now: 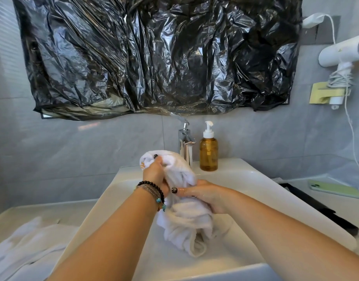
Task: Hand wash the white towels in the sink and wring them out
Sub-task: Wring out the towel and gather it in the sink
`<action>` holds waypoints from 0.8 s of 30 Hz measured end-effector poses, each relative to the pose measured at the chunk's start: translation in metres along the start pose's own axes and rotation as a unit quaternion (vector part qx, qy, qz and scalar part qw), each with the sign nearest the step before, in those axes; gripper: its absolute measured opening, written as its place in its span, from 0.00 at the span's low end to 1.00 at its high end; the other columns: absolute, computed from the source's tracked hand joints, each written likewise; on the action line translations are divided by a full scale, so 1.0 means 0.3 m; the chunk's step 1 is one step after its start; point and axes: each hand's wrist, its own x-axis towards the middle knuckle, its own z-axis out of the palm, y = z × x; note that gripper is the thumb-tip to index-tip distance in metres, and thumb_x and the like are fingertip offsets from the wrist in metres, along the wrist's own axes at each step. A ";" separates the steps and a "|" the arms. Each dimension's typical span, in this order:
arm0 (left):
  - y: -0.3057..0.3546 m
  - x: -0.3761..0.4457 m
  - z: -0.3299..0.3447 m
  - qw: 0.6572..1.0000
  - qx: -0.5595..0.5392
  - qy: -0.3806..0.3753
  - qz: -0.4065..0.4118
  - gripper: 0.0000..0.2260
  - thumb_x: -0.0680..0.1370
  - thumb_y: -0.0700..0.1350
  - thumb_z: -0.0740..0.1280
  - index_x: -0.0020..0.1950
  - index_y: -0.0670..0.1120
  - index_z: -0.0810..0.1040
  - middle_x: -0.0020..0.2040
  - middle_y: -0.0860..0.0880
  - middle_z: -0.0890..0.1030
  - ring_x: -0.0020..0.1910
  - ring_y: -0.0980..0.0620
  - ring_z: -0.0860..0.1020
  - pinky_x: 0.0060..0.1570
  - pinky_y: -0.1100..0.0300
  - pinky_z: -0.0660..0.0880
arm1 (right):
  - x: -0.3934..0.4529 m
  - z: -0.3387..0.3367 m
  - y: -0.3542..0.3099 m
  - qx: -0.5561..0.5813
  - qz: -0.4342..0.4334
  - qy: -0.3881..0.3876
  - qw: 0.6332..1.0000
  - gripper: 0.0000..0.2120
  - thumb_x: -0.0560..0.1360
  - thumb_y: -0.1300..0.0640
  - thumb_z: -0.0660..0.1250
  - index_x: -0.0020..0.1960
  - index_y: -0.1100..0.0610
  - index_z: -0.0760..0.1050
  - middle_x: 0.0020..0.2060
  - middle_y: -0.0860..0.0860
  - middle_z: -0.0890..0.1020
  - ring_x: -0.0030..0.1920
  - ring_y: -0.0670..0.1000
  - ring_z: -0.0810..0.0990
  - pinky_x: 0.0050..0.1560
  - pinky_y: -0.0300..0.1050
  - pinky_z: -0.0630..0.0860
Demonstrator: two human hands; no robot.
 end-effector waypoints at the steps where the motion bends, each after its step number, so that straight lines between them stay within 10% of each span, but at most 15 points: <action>1: 0.009 0.003 -0.009 1.000 -0.010 0.010 0.004 0.07 0.83 0.47 0.62 0.50 0.44 0.72 0.43 0.43 0.79 0.42 0.46 0.78 0.52 0.50 0.76 | -0.007 0.002 0.000 0.000 -0.001 -0.007 1.000 0.23 0.66 0.53 0.79 0.58 0.57 0.79 0.52 0.56 0.84 0.56 0.57 0.82 0.59 0.53 0.78; 4: 0.013 0.031 -0.046 0.997 0.020 0.054 0.043 0.09 0.81 0.48 0.65 0.56 0.43 0.74 0.47 0.44 0.79 0.42 0.47 0.78 0.43 0.55 0.76 | -0.020 -0.025 -0.010 -0.019 -0.017 0.016 1.000 0.08 0.73 0.63 0.72 0.51 0.57 0.81 0.45 0.56 0.85 0.45 0.52 0.82 0.49 0.47 0.79; 8: 0.016 0.050 -0.095 0.988 0.101 0.092 0.066 0.31 0.65 0.56 0.71 0.65 0.43 0.73 0.57 0.44 0.81 0.54 0.42 0.81 0.59 0.46 0.78 | -0.028 -0.095 -0.025 -0.007 0.001 0.151 0.988 0.07 0.75 0.61 0.68 0.38 0.58 0.75 0.29 0.52 0.74 0.31 0.50 0.73 0.35 0.40 0.70; 14: 0.008 0.031 -0.119 0.959 0.263 0.084 0.066 0.27 0.72 0.55 0.72 0.65 0.41 0.75 0.55 0.41 0.81 0.54 0.40 0.80 0.59 0.45 0.78 | -0.011 -0.118 -0.018 0.038 -0.003 0.236 0.971 0.11 0.74 0.55 0.70 0.54 0.58 0.78 0.48 0.59 0.83 0.50 0.59 0.82 0.57 0.55 0.79; 20: -0.086 0.246 -0.216 0.967 0.254 0.036 -0.007 0.46 0.58 0.69 0.67 0.71 0.45 0.72 0.64 0.43 0.79 0.60 0.41 0.79 0.63 0.44 0.75 | -0.013 -0.069 -0.019 -0.042 -0.051 0.175 0.982 0.04 0.75 0.64 0.67 0.47 0.57 0.79 0.42 0.55 0.81 0.41 0.51 0.78 0.41 0.43 0.74; 24: -0.011 0.036 -0.125 0.991 0.136 -0.015 -0.013 0.18 0.83 0.55 0.60 0.67 0.45 0.71 0.58 0.43 0.80 0.53 0.46 0.80 0.49 0.53 0.78 | 0.052 -0.040 -0.043 -0.152 -0.132 0.228 0.953 0.08 0.73 0.64 0.65 0.36 0.58 0.76 0.33 0.51 0.76 0.36 0.49 0.71 0.38 0.42 0.67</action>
